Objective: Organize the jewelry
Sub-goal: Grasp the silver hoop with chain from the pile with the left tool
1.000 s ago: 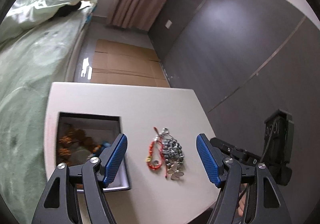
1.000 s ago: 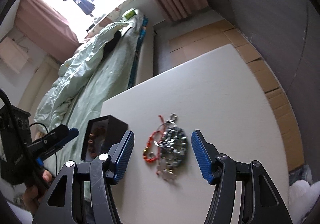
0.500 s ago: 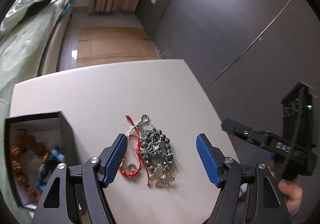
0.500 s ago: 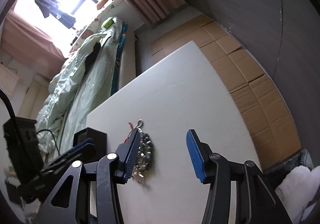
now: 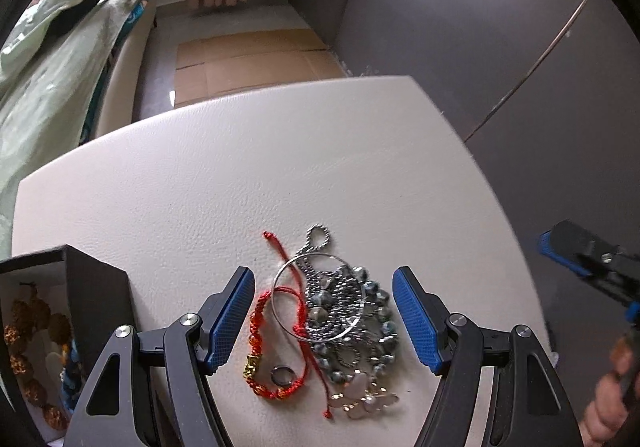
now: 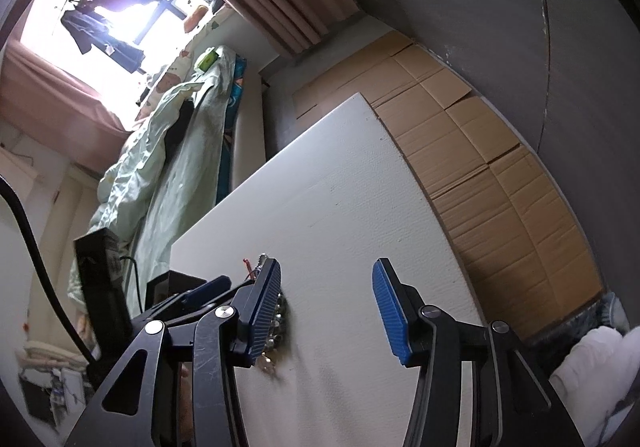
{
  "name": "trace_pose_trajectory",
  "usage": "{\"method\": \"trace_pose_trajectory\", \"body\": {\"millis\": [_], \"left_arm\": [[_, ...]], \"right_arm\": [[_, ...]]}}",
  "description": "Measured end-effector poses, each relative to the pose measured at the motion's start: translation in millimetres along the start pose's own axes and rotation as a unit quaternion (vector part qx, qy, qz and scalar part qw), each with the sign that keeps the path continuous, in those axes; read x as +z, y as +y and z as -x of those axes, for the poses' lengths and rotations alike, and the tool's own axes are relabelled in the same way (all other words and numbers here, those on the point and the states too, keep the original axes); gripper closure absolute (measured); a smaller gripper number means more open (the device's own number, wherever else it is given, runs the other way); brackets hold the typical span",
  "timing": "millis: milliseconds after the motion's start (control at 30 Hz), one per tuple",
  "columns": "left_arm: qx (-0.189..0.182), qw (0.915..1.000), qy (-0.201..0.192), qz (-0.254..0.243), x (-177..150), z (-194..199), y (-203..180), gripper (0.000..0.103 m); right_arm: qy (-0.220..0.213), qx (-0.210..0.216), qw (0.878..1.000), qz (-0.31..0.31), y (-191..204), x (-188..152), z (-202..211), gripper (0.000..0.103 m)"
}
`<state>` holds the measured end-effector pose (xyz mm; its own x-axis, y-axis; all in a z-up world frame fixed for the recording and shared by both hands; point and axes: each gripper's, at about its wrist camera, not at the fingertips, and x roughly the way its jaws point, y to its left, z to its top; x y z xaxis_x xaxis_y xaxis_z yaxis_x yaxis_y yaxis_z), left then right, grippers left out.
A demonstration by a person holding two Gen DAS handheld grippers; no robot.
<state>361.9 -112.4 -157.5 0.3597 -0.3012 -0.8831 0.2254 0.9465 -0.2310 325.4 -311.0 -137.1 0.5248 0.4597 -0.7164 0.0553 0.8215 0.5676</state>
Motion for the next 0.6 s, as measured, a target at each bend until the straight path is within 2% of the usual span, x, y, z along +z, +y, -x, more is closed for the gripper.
{"method": "trace_pose_trajectory", "body": {"millis": [167, 267, 333, 467, 600], "left_arm": [[0.029, 0.9992, 0.001, -0.028, -6, -4, -8, 0.032], [0.039, 0.9987, -0.001, -0.033, -8, -4, -10, 0.039], [0.039, 0.9988, 0.001, -0.030, -7, -3, -8, 0.051], [0.030, 0.9991, 0.004, -0.028, -7, -2, -6, 0.051], [0.002, 0.9999, -0.007, -0.012, -5, 11, -2, 0.051]], "right_arm": [[0.000, 0.002, 1.000, 0.001, 1, 0, -1, 0.053], [0.001, 0.002, 1.000, 0.001, 0, 0, 0, 0.053], [0.002, 0.001, 1.000, 0.003, 1, 0, -1, 0.053], [0.005, -0.001, 1.000, 0.008, 4, -2, -3, 0.053], [0.009, -0.004, 1.000, 0.011, 6, -2, -7, 0.053]]}}
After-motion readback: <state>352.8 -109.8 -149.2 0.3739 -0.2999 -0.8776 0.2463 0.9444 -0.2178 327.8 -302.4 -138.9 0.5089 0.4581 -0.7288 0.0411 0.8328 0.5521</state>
